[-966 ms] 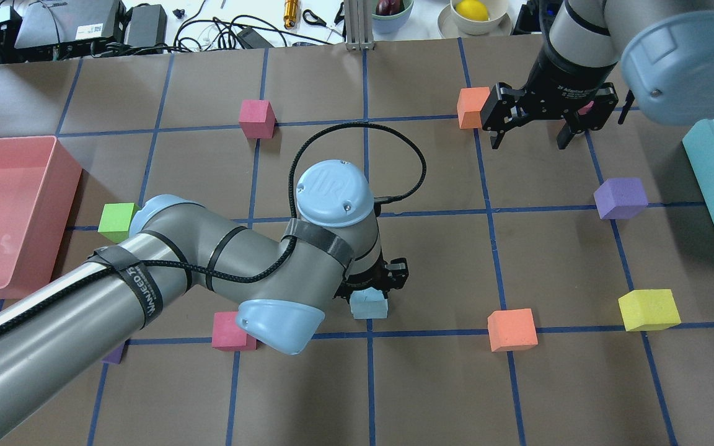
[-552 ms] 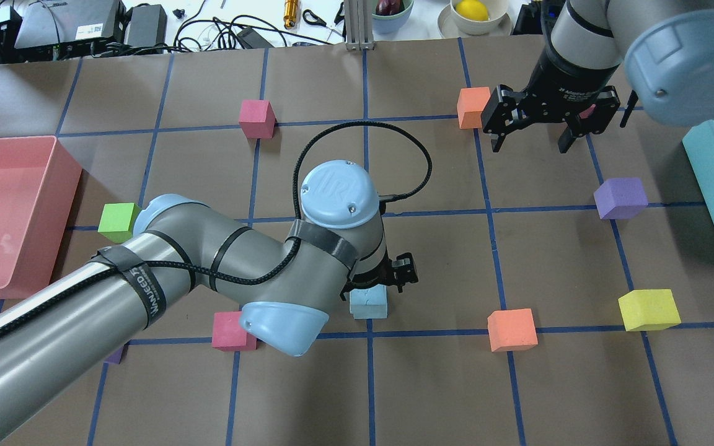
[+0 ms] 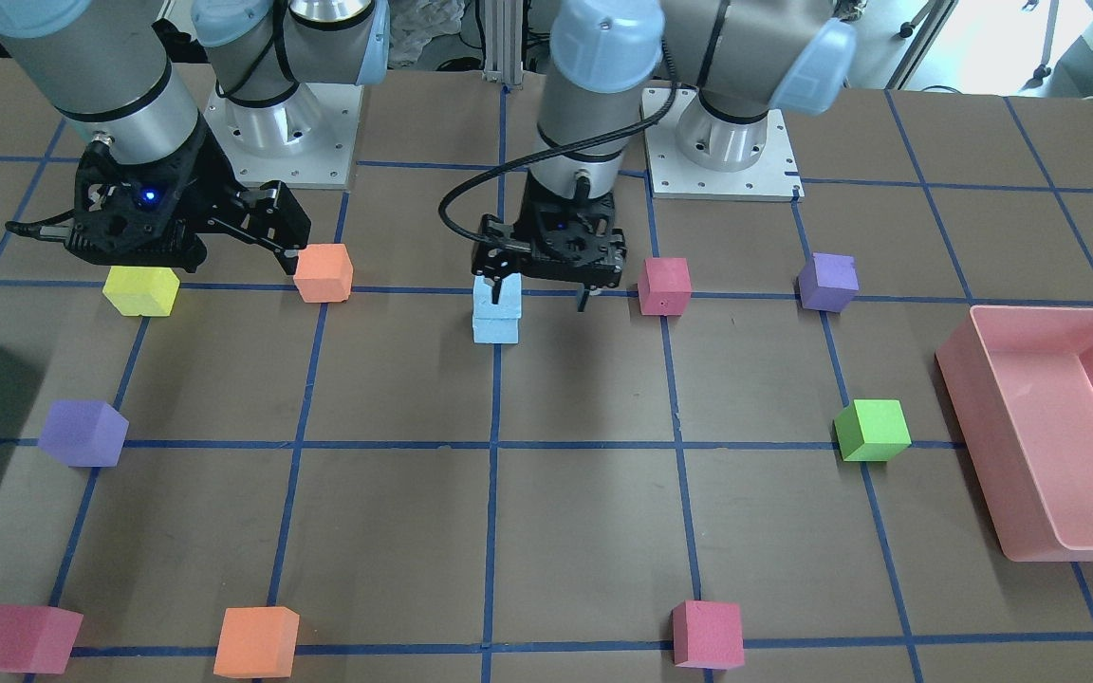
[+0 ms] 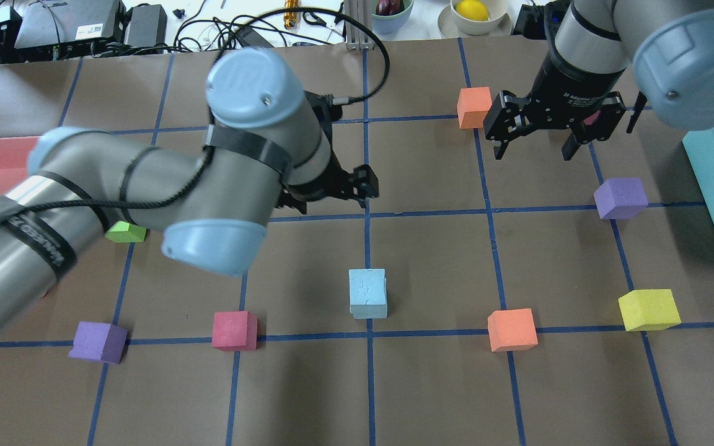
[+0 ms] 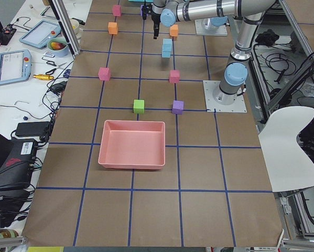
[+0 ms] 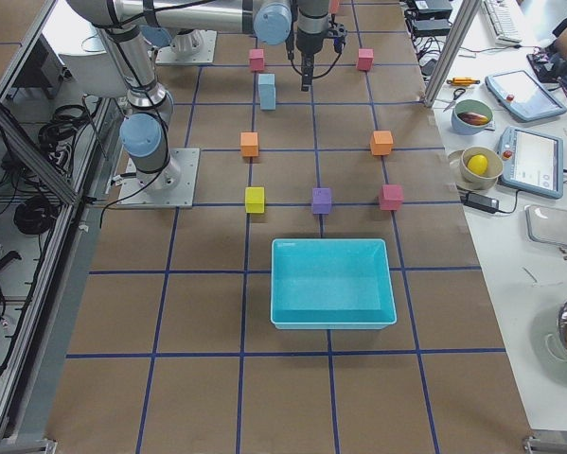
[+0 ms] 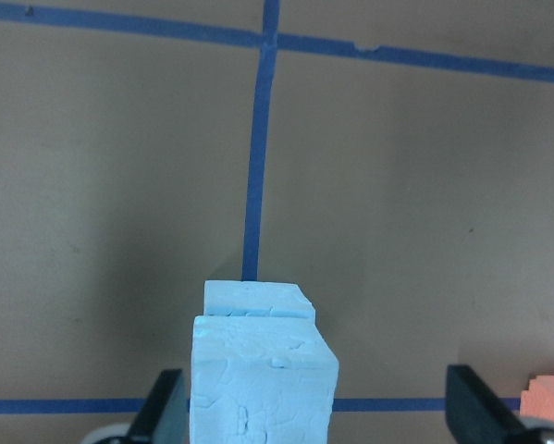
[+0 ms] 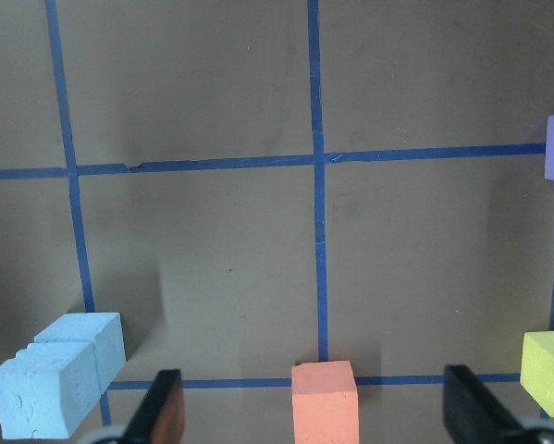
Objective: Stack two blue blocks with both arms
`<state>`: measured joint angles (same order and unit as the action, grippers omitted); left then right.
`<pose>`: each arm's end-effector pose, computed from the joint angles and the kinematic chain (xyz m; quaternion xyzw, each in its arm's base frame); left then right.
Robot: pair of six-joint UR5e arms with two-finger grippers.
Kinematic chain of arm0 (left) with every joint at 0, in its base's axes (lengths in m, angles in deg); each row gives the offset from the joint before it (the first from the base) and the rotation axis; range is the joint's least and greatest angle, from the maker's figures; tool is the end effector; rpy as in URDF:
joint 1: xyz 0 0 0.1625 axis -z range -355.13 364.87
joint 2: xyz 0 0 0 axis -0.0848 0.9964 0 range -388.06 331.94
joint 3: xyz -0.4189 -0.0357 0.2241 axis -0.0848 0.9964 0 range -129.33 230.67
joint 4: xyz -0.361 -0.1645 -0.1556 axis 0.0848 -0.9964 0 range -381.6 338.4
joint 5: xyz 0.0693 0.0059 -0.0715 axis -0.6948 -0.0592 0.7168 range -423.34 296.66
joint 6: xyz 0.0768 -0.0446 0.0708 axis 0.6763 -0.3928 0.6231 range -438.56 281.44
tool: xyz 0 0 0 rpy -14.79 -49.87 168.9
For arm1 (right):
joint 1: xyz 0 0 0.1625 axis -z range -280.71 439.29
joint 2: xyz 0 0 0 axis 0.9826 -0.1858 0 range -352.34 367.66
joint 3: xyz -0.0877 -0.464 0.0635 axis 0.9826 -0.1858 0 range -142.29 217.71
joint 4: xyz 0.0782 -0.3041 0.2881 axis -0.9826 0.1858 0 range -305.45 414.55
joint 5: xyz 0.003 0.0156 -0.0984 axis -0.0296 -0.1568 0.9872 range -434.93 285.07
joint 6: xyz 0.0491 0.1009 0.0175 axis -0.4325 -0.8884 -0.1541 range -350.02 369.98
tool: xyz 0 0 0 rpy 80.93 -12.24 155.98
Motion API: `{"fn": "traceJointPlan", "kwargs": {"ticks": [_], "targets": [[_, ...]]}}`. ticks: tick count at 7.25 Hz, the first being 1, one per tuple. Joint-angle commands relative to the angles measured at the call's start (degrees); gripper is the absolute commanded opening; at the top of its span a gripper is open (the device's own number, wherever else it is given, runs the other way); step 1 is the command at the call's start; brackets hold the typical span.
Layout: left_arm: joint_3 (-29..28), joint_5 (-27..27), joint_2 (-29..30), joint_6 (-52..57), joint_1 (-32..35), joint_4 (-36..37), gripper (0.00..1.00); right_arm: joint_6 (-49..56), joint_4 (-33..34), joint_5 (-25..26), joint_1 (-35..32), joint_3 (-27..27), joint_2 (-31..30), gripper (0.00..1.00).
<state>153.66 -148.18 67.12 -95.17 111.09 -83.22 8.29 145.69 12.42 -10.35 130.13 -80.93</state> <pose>-0.2903 -0.4839 0.4171 -0.0006 -0.9950 0.0726 0.0681 0.1355 -0.5107 0.4939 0.0184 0.9993 0.0237 0.0228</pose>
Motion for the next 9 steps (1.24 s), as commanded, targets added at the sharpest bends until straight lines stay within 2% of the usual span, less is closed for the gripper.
{"fn": "traceJointPlan", "kwargs": {"ticks": [1, 2, 3, 5, 9], "targets": [[-7.15, 0.38, -3.67, 13.55, -12.3, -9.44, 1.0, 0.29, -2.09, 0.88, 0.09, 0.05, -0.09, 1.0], [-11.54, 0.46, -4.04, 19.45, -18.27, -17.5, 1.0, 0.29, -2.45, 2.37, 0.09, 0.05, -0.09, 1.0], [-14.28, 0.47, -4.48, 20.2, -21.9, -21.75, 1.0, 0.29, -2.37, 2.73, 0.18, 0.13, -0.09, 1.0], [-15.01, -4.86, -5.45, 20.21, -21.67, -22.68, 1.0, 0.2, -2.37, 2.12, 0.18, -0.13, -0.26, 1.0], [-15.62, -4.54, -4.83, 19.33, -21.59, -24.42, 1.0, 0.29, -2.11, 1.94, 0.18, -0.22, -0.7, 1.0]]}}
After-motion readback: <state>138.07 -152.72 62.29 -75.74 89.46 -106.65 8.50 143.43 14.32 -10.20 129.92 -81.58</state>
